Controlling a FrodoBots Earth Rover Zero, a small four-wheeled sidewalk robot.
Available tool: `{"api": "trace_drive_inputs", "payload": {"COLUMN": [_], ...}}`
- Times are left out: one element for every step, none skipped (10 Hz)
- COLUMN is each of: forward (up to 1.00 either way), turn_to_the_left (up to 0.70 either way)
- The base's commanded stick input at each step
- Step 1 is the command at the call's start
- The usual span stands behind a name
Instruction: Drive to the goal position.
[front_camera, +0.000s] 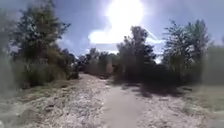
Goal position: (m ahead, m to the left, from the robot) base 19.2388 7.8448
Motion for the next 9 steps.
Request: {"api": "trace_drive_inputs", "payload": {"forward": [0.85, 0.85, 0.85, 0.85, 0.85, 0.85, 0.85, 0.85, 0.85], "turn_to_the_left": [0.0, 0.0, 0.0, 0.0, 0.0, 0.0, 0.0, 0.0, 0.0]}}
